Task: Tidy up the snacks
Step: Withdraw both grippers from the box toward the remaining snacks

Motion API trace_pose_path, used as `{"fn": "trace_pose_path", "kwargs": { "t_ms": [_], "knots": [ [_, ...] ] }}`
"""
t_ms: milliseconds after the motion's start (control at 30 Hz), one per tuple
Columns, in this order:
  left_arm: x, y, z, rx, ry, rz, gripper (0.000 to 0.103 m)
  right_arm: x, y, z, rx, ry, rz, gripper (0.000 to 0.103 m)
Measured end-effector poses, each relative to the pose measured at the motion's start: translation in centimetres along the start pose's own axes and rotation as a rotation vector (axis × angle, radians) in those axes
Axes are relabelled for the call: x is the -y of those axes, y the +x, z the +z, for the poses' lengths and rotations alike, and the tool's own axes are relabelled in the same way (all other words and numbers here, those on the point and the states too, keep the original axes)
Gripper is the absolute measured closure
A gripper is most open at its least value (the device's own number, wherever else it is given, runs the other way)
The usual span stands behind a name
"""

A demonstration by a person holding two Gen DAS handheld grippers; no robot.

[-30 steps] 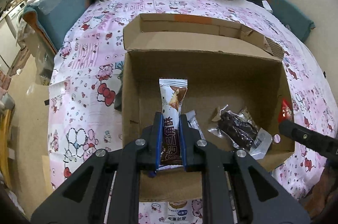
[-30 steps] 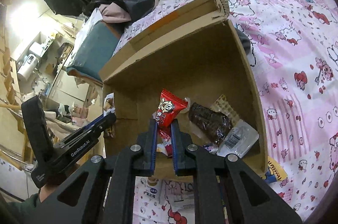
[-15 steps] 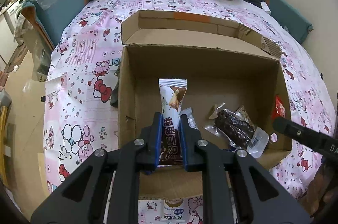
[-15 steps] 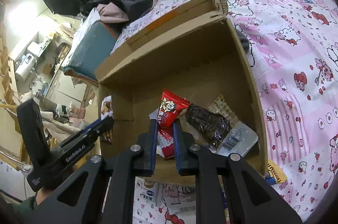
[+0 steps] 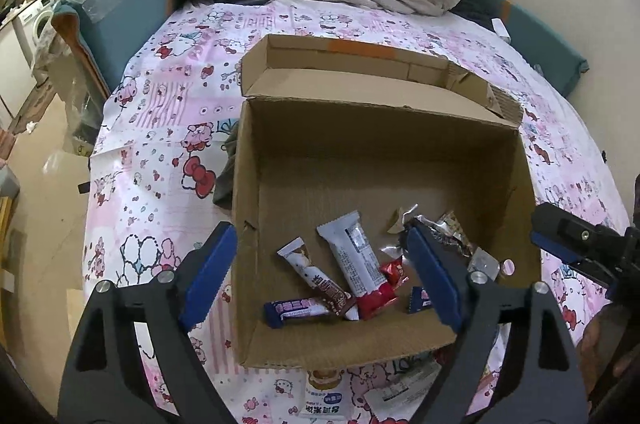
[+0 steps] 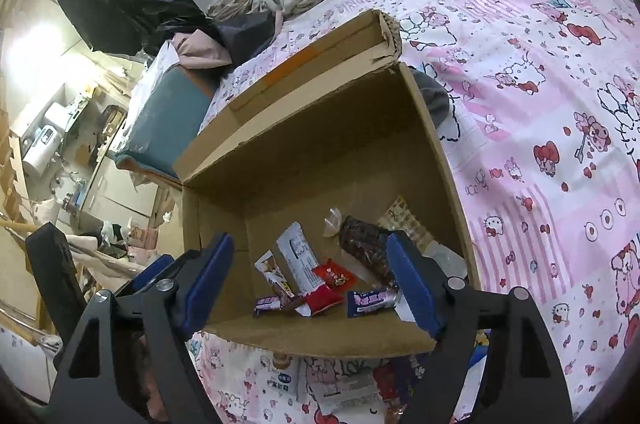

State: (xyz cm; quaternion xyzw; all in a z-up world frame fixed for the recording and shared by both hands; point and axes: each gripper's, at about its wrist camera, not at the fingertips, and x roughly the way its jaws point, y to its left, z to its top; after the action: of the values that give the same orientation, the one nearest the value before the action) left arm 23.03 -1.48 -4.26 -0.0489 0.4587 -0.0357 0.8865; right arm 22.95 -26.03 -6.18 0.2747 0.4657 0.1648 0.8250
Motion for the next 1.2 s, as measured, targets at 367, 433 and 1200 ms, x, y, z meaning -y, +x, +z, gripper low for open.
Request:
{"fn": "trace_pose_path", "kwargs": {
  "t_ms": [367, 433, 1200],
  "knots": [
    [-1.1, -2.5, -1.1, 0.034, -0.011, 0.019, 0.018, -0.5, -2.1, -1.4, 0.006, -0.027, -0.021, 0.004],
    [-1.3, -2.9, -1.2, 0.031, -0.008, 0.011, 0.012, -0.5, -2.6, -1.6, 0.01, -0.025, -0.027, 0.004],
    [-2.1, -4.8, -6.8, -0.083, -0.051, 0.033, 0.006, 1.8, -6.9, -8.7, -0.068, 0.039, -0.13, 0.004]
  ]
}}
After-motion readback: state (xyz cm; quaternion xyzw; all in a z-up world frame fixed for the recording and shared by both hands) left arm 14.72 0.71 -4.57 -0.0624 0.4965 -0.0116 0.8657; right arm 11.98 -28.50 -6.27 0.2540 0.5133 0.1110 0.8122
